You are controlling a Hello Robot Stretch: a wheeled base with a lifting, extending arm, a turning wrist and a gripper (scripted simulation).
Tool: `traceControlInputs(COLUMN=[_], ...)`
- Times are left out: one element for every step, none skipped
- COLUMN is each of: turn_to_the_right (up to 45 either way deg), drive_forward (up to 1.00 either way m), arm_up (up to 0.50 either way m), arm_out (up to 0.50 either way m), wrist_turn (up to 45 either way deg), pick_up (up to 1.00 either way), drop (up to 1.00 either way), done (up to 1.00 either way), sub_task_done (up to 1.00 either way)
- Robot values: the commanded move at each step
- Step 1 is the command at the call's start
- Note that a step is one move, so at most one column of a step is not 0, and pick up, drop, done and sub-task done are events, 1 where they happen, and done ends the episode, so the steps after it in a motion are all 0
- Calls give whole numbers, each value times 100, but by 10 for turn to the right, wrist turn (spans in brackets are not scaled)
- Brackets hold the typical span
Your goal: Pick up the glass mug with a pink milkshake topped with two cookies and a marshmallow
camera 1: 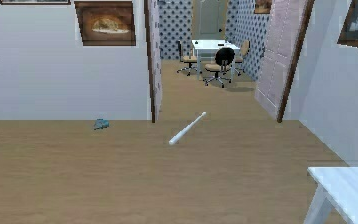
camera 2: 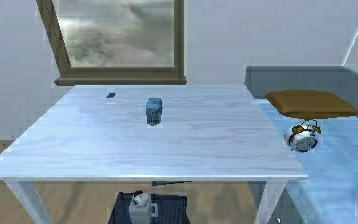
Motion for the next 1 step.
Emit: traceControlInputs(turn_to_the_right=[0], drive_forward=[0], arm_up=[50], arm_out=[0], wrist_turn=[0], pick_up=[0], drop=[0], done=[0], sub_task_done=[0])
